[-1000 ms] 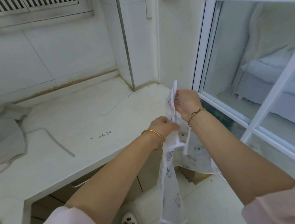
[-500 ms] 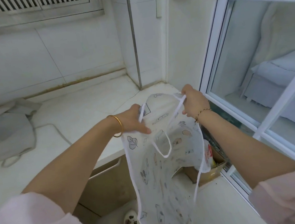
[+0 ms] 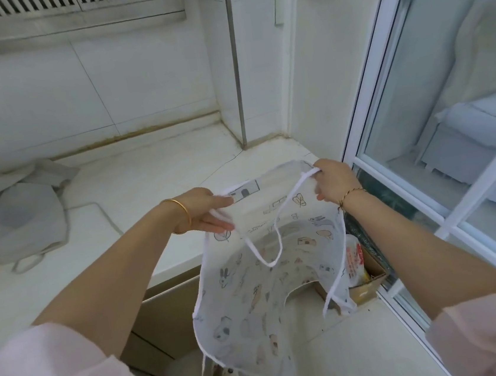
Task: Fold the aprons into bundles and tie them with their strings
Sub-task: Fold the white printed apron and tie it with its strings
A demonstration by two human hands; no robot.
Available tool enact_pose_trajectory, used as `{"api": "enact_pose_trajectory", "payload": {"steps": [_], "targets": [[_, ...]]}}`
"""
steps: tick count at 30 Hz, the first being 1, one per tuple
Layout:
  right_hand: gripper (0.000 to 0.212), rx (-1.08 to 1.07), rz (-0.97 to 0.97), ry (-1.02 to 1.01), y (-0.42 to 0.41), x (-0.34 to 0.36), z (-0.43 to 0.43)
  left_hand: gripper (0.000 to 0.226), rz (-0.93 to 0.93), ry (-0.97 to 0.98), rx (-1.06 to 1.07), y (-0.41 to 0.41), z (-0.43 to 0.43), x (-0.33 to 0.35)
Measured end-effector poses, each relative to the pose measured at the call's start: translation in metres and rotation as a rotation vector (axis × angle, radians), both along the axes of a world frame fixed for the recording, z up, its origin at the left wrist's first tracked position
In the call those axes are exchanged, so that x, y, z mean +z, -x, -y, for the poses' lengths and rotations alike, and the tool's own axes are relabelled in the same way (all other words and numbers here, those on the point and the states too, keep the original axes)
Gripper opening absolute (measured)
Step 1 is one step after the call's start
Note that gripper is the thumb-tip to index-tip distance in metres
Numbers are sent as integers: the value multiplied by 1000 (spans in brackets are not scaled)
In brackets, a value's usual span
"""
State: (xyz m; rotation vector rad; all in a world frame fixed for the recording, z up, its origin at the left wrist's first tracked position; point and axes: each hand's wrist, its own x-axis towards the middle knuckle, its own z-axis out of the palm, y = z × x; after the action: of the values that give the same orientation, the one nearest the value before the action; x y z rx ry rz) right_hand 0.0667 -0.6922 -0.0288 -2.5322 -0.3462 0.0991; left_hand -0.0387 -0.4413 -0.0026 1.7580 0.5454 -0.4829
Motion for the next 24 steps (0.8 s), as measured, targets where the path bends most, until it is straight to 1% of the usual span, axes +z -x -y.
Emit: {"api": "enact_pose_trajectory", "payload": {"steps": [1,2,3,5,6,7,8,9,11,12,13,14,15,16,17,18,19,20,21,22,24], "targets": [[20,-25,-29,-12,-1,-1,0,48,-10,112,-50,0,-3,-1],[23,-59,-54,-30,-2,-2,1,65,-15,183,-101,1,-7,-2],[26,-90,-79,-52,-3,-2,3,66,-5,284,-137,2,-10,-3],[26,-99,-102,-47,-5,-3,6,39,26,444,-73,2,-19,-7],[23,-77,-98,6,-6,-3,8,36,53,470,-41,2,-22,-11],[22,-51,-91,81,-4,0,9,40,77,410,-52,3,-24,-14],[24,-26,-84,148,-4,0,9,42,97,243,-99,4,-23,-15],[26,-5,-91,207,-2,2,9,37,119,-5,-165,5,-20,-13],[27,55,-119,336,0,3,8,15,119,-445,-235,1,-11,-15],[24,87,-149,367,-1,0,7,9,80,-532,-211,-5,-8,-17],[16,103,-177,369,-3,-3,6,6,48,-540,-154,-5,-3,-15],[5,124,-196,340,-5,-6,6,9,43,-517,-71,-4,0,-14],[4,133,-194,292,-6,-7,5,14,84,-511,12,-4,1,-13],[6,114,-147,244,-7,-5,5,17,205,-531,84,-7,1,-14],[7,80,-57,156,-8,-2,6,18,389,-548,154,-7,2,-14],[15,23,24,6,-8,1,6,17,567,-502,224,-6,2,-13],[24,-34,58,-168,-7,5,5,19,661,-407,260,-6,4,-11],[30,-64,63,-314,-7,6,5,31,677,-310,260,-7,4,-14],[33,-78,50,-382,-5,6,4,42,612,-244,238,-7,5,-17],[34,-73,36,-381,-4,3,4,42,522,-224,220,-7,5,-21],[34,-57,-1,-303,-1,-4,6,18,375,-261,206,-1,1,-29]]}}
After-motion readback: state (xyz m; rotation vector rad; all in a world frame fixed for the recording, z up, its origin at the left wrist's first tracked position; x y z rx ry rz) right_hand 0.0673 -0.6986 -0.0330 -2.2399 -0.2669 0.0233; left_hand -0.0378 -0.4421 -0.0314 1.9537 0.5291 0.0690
